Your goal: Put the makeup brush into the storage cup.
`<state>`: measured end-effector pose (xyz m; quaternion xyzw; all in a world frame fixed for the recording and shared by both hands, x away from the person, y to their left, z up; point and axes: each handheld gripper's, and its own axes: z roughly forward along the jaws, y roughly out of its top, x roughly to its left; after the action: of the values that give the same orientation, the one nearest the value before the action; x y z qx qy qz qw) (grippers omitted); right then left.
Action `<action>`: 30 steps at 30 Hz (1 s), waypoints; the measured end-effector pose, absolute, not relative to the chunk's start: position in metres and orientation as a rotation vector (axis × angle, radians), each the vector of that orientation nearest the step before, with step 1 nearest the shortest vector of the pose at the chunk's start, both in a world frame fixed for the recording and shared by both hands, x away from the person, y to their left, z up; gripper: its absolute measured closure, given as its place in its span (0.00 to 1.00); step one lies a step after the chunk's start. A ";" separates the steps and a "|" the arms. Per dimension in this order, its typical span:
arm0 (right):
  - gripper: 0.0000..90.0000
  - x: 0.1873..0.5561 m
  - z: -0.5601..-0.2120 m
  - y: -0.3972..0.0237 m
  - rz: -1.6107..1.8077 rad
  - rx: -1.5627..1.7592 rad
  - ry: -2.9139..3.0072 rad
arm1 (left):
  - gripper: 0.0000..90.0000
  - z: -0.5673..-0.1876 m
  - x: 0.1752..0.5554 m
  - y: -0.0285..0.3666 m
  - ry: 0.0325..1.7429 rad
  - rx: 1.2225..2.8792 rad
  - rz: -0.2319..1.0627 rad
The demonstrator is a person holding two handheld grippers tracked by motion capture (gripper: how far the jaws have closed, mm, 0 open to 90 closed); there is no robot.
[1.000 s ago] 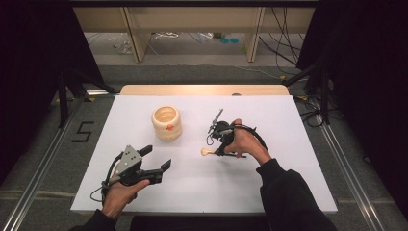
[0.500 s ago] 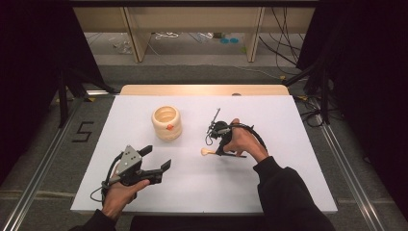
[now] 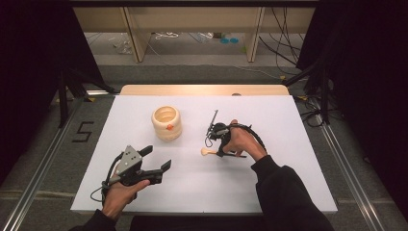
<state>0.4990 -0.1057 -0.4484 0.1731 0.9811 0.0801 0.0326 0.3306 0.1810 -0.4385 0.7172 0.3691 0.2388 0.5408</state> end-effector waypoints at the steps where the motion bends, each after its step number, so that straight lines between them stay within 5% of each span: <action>1: 0.71 0.499 -0.449 -0.105 0.242 0.536 3.020 | 0.18 -0.438 0.331 0.181 0.877 1.705 0.567; 30: 0.86 0.503 -0.455 -0.104 0.170 0.549 3.046 | 0.18 -0.438 0.331 0.181 0.879 1.704 0.569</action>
<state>0.5025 -0.1045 -0.4547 0.1772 0.9824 0.0549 0.0209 0.3308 0.1813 -0.4382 0.7170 0.3697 0.2395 0.5403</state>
